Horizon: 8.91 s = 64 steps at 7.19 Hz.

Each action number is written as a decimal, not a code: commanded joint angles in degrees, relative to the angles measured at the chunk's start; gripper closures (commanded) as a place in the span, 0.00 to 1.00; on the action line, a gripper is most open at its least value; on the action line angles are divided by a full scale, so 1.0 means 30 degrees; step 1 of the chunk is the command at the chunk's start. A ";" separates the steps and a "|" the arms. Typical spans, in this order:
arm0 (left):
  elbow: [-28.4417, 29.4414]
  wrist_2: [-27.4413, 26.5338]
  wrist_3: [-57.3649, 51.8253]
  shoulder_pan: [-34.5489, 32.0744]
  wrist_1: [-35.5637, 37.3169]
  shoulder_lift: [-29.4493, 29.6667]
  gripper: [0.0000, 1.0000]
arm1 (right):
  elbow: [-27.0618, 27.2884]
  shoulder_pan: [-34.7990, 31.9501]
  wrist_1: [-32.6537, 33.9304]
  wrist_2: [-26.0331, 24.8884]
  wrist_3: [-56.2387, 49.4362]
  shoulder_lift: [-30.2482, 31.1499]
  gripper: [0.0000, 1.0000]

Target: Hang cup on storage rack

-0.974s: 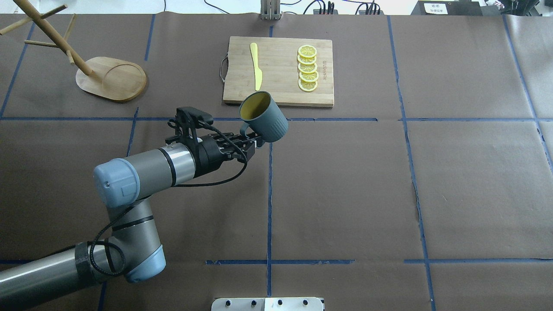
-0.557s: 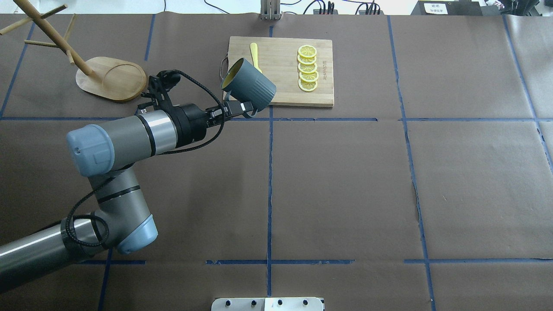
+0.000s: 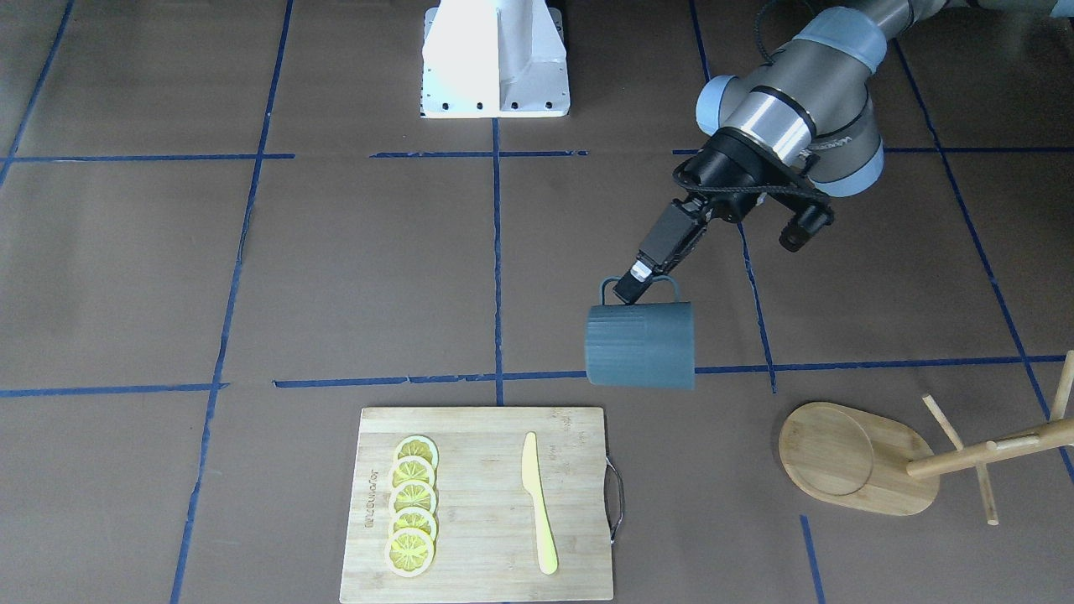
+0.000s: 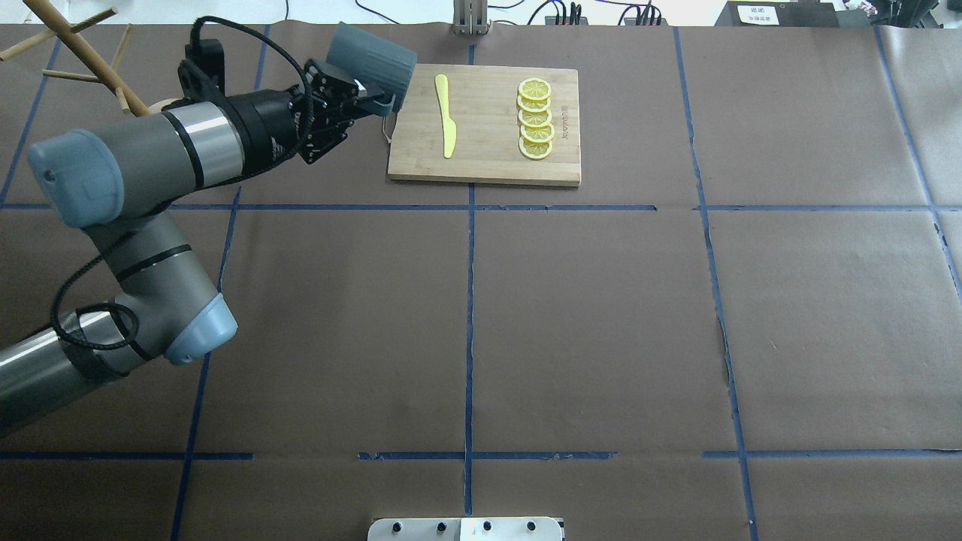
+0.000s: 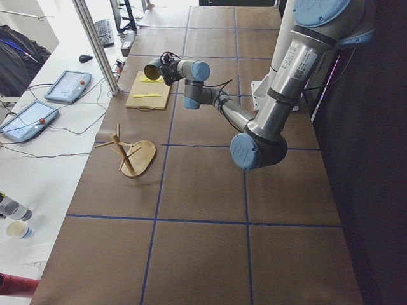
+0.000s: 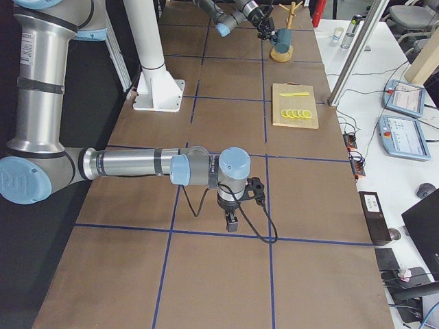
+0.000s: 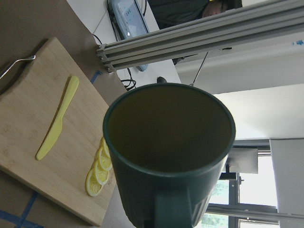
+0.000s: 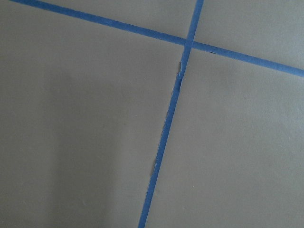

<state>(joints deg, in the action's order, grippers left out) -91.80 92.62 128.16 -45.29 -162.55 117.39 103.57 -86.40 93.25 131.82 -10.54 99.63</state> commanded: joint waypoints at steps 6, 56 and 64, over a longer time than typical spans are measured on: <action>0.3666 0.2084 1.1479 -0.6025 -0.0279 0.0214 1.00 | -0.0013 0.0000 0.0002 -0.0053 -0.0030 -0.0046 0.00; 0.6429 1.3774 -3.6659 -1.1292 0.4917 -0.5584 0.00 | -0.0101 0.0058 -0.0261 0.0006 0.0087 0.0100 0.00; 0.1302 1.4553 -4.2677 -1.4541 2.1400 -0.8737 0.00 | -0.0101 0.0058 -0.0261 0.0006 -0.0001 0.0130 0.00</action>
<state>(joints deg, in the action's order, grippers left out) -86.45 132.13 -3.52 -86.20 -100.51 95.57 103.27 -86.22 92.46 131.84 -10.51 100.01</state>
